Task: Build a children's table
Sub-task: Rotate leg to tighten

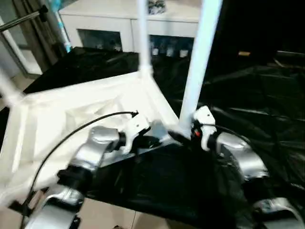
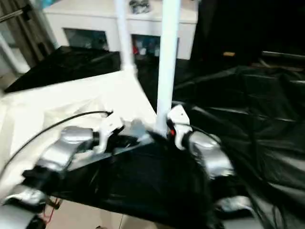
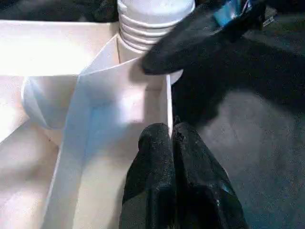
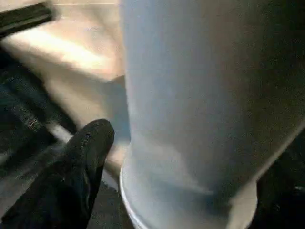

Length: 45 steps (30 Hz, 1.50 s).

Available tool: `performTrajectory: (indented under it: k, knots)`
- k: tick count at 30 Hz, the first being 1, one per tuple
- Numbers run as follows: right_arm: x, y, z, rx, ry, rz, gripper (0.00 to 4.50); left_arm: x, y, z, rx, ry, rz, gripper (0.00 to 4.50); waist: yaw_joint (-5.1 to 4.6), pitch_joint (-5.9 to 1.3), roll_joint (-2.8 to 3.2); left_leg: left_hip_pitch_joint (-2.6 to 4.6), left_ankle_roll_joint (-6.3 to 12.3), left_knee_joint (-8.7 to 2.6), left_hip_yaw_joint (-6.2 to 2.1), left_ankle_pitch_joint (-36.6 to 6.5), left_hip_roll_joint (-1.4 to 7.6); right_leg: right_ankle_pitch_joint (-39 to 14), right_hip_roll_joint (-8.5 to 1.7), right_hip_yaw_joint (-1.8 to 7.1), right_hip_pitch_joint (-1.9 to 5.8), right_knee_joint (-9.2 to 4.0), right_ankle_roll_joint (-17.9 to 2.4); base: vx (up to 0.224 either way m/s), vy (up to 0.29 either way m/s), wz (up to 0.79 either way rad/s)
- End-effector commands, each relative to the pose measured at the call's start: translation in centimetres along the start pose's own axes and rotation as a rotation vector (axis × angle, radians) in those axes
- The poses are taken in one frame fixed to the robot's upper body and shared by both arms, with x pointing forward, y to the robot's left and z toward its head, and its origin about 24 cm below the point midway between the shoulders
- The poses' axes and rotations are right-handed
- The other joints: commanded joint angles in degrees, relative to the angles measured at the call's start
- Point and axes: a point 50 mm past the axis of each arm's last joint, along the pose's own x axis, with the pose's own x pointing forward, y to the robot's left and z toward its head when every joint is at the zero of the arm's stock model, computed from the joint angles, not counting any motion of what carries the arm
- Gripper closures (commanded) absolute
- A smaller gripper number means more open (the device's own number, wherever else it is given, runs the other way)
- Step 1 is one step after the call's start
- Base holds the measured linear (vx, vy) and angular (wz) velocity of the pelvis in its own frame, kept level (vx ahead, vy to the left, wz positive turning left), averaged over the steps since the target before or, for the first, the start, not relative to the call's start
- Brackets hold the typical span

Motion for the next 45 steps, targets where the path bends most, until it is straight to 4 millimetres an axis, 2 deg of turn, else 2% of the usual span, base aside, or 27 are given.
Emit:
performTrajectory:
  k: [1,3,4,7,10,11,16,17,19,20,21,22,23,24,26,29,30,33,34,36,38,41,42,43,45]
  knots:
    - [1.0,2.5,0.5,-0.029,-0.017,0.212,0.62,1.2,-1.3,0.9,0.070,-0.018,-0.125,4.50,0.27,-3.64,-0.04,0.51,5.55,-3.21,-0.56,-9.48,2.19,-0.94,-2.67,2.12,3.22,-3.00,-16.26,0.000,0.000,0.00]
    - [0.4,2.6,0.6,-0.029,-0.013,0.266,0.62,0.8,-1.3,0.7,0.076,-0.003,-0.144,4.50,0.40,-3.50,0.10,0.48,5.30,-3.31,-0.54,-10.24,2.24,-2.86,-2.79,2.17,3.13,-3.14,-16.14,0.000,0.000,0.00]
    - [-0.6,2.8,0.6,-0.039,0.009,0.355,0.62,0.1,-1.2,0.3,0.089,0.019,-0.168,4.50,0.70,-3.42,-0.22,0.65,4.83,-3.46,-0.62,-11.56,2.34,-5.59,-2.67,2.14,3.20,-3.32,-15.82,0.000,0.000,0.00]
    - [-1.0,2.8,0.4,-0.050,0.033,0.391,0.87,-0.3,-1.0,0.1,0.096,0.036,-0.171,4.50,0.86,-3.26,-0.09,0.74,3.77,-3.57,-0.58,-13.27,2.36,-9.07,-2.87,2.28,2.91,-3.64,-15.20,0.000,0.000,0.00]
    - [-1.0,2.8,0.3,-0.057,0.045,0.402,0.96,-0.5,-1.0,0.2,0.093,0.035,-0.175,4.50,0.92,-3.17,-0.27,0.88,2.62,-3.70,-0.62,-14.06,2.38,-11.82,-2.95,2.40,2.79,-3.84,-14.50,0.000,0.000,0.00]
    - [-1.0,2.9,0.3,-0.054,0.048,0.411,1.16,-0.5,-1.0,0.2,0.093,0.033,-0.179,4.50,0.91,-3.15,-0.35,0.82,2.49,-3.75,-0.66,-13.86,2.38,-11.90,-2.90,2.40,2.79,-3.80,-14.36,0.000,0.000,0.00]
    - [-0.7,3.5,0.0,-0.022,0.045,0.436,1.41,-0.4,-1.2,0.0,0.076,0.022,-0.171,4.50,0.91,-3.40,-0.29,0.70,3.10,-3.50,-0.63,-11.50,2.33,-8.31,-2.84,2.37,2.91,-3.39,-14.86,0.000,0.000,0.00]
    - [-0.5,3.6,-0.1,-0.004,0.038,0.424,1.64,-0.2,-1.2,0.0,0.065,0.015,-0.159,4.50,0.91,-3.41,-0.38,0.68,3.52,-3.41,-0.56,-10.86,2.26,-7.55,-2.79,2.36,2.94,-3.32,-15.07,0.000,0.000,0.00]
    - [-0.1,3.5,-0.3,0.023,0.026,0.373,1.69,0.1,-1.2,0.2,0.047,0.002,-0.131,4.50,0.93,-3.33,-0.62,0.61,3.69,-3.44,-0.53,-10.89,2.26,-8.36,-2.82,2.36,2.92,-3.41,-14.87,0.000,0.000,0.00]
    - [0.4,3.2,-0.4,0.040,0.018,0.307,1.73,0.5,-0.9,0.4,0.034,-0.007,-0.093,4.50,0.81,-3.14,-0.46,0.64,3.06,-3.58,-0.59,-11.87,2.22,-11.13,-2.97,2.37,2.70,-3.69,-14.48,0.000,0.000,0.00]
    - [0.7,3.0,-0.5,0.051,0.014,0.262,1.77,0.7,-0.8,0.5,0.026,-0.012,-0.067,4.50,0.78,-3.08,-0.57,0.67,2.69,-3.66,-0.66,-12.86,2.18,-12.81,-3.01,2.33,2.73,-3.88,-14.11,0.000,0.000,0.00]
    - [1.4,2.5,-0.8,0.084,0.015,0.162,1.79,1.3,-0.4,0.8,0.014,-0.011,-0.008,4.50,0.48,-2.80,-0.62,0.81,1.64,-3.85,-0.71,-14.74,2.20,-16.59,-3.09,2.44,2.36,-4.16,-13.29,0.000,0.000,0.00]
    - [1.8,2.2,-1.0,0.106,0.019,0.100,1.80,1.6,-0.2,0.9,0.008,-0.009,0.029,4.50,0.09,-2.62,-0.60,0.95,0.32,-4.02,-0.93,-16.87,2.01,-21.25,-3.13,2.34,2.33,-4.61,-12.03,0.000,0.000,0.00]
    - [2.4,2.0,-1.3,0.114,0.032,0.025,1.80,2.1,0.0,1.2,-0.004,-0.006,0.079,4.50,0.13,-2.68,-0.54,1.02,-0.14,-4.05,-1.13,-17.49,1.96,-22.98,-3.21,2.24,2.44,-4.75,-11.23,0.000,0.000,0.00]
    - [3.4,1.8,-1.6,0.140,0.047,-0.081,1.81,3.0,0.7,1.9,-0.037,-0.012,0.184,4.50,-0.31,-2.62,-0.43,1.33,-1.14,-4.20,-1.17,-19.15,2.01,-24.32,-3.09,2.32,2.04,-5.05,-10.25,0.000,0.000,0.00]
    - [4.7,1.8,-1.8,0.207,0.066,-0.243,1.81,4.2,1.2,2.8,-0.092,-0.039,0.281,4.50,-0.74,-2.64,-0.67,1.49,-1.05,-4.08,-1.17,-20.13,1.65,-25.18,-2.98,2.28,1.84,-5.51,-9.54,0.000,0.000,0.00]
    - [5.1,1.9,-1.8,0.214,0.068,-0.272,1.81,4.4,1.2,3.0,-0.102,-0.046,0.285,4.50,-0.72,-2.57,-0.48,1.47,-0.81,-4.11,-1.19,-20.46,1.65,-25.59,-3.01,2.28,1.81,-5.63,-9.32,0.000,0.000,0.00]
    - [5.8,2.1,-1.5,0.190,0.062,-0.309,1.81,4.8,0.9,3.0,-0.085,-0.042,0.263,4.50,-0.86,-2.82,-0.42,1.06,-0.37,-4.18,-1.23,-19.65,1.62,-23.90,-2.96,2.26,1.98,-5.56,-8.90,0.000,0.000,0.00]
    - [6.0,2.0,-1.3,0.208,0.041,-0.312,1.46,4.9,0.8,3.0,-0.071,-0.032,0.254,4.50,-0.90,-2.83,-0.42,1.06,-0.11,-4.18,-1.19,-19.69,1.69,-22.85,-2.97,2.33,1.95,-5.49,-9.12,0.000,0.000,0.00]
    - [5.9,2.0,-1.0,0.245,0.009,-0.282,1.11,4.7,0.9,2.7,-0.035,-0.004,0.258,4.50,-0.89,-2.85,-0.41,0.97,0.26,-4.18,-1.16,-19.44,1.70,-21.77,-2.94,2.34,2.08,-5.42,-9.43,0.000,0.000,0.00]
    - [5.7,1.7,-0.8,0.245,-0.003,-0.269,1.09,4.5,1.0,2.6,-0.022,0.006,0.260,4.50,-0.84,-2.95,-0.30,0.78,0.64,-4.20,-1.14,-18.52,1.82,-18.80,-2.91,2.34,2.33,-5.02,-10.39,0.000,0.000,0.00]
    - [5.4,1.5,-0.6,0.210,0.000,-0.256,0.70,4.2,1.1,2.5,-0.022,0.003,0.247,4.50,-0.87,-2.90,-0.23,0.79,0.56,-4.25,-1.11,-18.62,1.86,-17.73,-2.89,2.33,2.33,-4.91,-11.08,0.000,0.000,0.00]
    - [5.1,1.5,-0.2,0.152,-0.007,-0.190,0.70,4.0,0.9,2.4,-0.014,-0.005,0.208,4.50,-0.78,-2.94,0.27,0.95,0.50,-4.19,-1.11,-19.14,1.82,-18.05,-3.00,2.34,2.27,-4.94,-11.24,0.000,0.000,0.00]
    - [5.0,1.5,-0.2,0.140,-0.009,-0.172,0.70,3.9,0.9,2.4,-0.014,-0.006,0.199,4.50,-0.89,-2.96,0.04,0.81,0.58,-4.19,-1.11,-19.32,1.79,-17.95,-2.90,2.24,2.45,-4.97,-11.22,0.000,0.000,0.00]
    - [4.3,1.7,0.2,0.072,-0.013,-0.072,0.70,3.5,0.5,2.3,0.004,-0.015,0.136,4.50,-0.85,-3.05,-0.01,0.74,1.16,-4.07,-1.03,-18.39,1.83,-16.01,-2.86,2.32,2.60,-4.80,-11.64,0.000,0.000,0.00]
